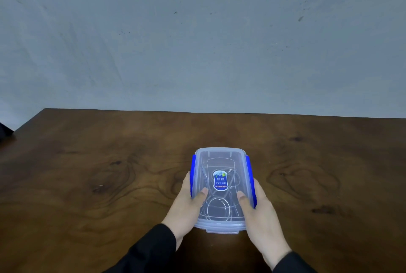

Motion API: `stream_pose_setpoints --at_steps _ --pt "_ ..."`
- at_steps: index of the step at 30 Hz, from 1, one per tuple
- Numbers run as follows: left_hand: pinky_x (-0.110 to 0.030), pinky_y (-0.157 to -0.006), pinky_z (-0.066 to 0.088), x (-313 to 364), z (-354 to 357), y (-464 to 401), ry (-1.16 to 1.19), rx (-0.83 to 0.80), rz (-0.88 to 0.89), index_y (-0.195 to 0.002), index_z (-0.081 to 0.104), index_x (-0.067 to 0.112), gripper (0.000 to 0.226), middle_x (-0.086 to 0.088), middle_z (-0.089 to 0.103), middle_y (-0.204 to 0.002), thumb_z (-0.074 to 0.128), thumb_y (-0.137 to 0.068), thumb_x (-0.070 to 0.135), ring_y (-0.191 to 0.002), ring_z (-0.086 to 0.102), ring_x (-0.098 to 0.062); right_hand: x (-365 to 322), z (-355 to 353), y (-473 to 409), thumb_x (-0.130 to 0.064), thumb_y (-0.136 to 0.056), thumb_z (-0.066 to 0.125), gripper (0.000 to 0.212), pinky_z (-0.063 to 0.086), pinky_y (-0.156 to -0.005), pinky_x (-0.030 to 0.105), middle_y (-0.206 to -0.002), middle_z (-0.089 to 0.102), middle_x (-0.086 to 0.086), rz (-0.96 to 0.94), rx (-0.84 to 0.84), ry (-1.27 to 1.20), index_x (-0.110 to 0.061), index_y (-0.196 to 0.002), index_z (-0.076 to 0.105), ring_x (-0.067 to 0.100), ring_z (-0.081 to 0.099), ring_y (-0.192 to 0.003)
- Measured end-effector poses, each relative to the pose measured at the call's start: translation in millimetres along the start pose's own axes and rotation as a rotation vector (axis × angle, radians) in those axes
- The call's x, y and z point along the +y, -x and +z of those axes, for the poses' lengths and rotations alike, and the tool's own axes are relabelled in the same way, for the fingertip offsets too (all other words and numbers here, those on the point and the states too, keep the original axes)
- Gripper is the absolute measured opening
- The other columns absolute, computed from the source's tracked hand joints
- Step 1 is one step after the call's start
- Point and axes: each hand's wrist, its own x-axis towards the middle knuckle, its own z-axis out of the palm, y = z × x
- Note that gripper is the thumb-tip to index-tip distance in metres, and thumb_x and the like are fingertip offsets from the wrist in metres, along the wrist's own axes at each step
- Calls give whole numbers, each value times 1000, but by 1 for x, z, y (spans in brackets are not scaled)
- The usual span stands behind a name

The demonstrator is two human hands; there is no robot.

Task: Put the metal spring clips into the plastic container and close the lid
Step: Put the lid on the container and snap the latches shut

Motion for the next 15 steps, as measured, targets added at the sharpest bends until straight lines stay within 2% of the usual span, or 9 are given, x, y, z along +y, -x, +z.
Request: stream_pose_setpoints --at_steps 2,6,9,12,15 --pt "-39 -95 58 -1 2 -4 -8 -2 15 -141 34 41 43 8 65 -125 49 -104 27 -108 68 -7 2 1 -3 -30 -102 51 28 62 -67 20 -107 70 -14 -2 13 33 -40 -128 47 0 71 -91" --pt "-36 -94 58 2 7 -14 -21 4 29 -144 31 40 44 11 65 -124 44 -105 25 -105 68 -2 0 3 -15 -35 -103 45 42 63 -70 22 -118 67 -7 -7 6 117 -31 -145 39 6 70 -98" --pt "-36 -93 58 7 7 -26 -8 3 25 -149 22 43 52 9 64 -126 44 -105 26 -106 69 -6 -4 1 -28 -34 -104 43 42 58 -65 16 -117 67 -8 -34 -4 121 -32 -146 39 4 69 -98" --pt "-35 -90 60 7 6 -38 -40 8 -13 -153 10 45 61 7 61 -128 44 -105 29 -106 69 -10 -3 1 -36 -36 -104 42 44 58 -63 16 -117 67 -7 -44 3 130 -30 -148 37 3 69 -96" --pt "-36 -91 60 10 7 -44 -37 6 0 -152 12 46 59 7 61 -128 45 -105 32 -106 68 -10 -5 2 -40 -40 -104 42 48 60 -66 18 -121 66 -6 -19 -3 113 -31 -150 33 4 70 -96"
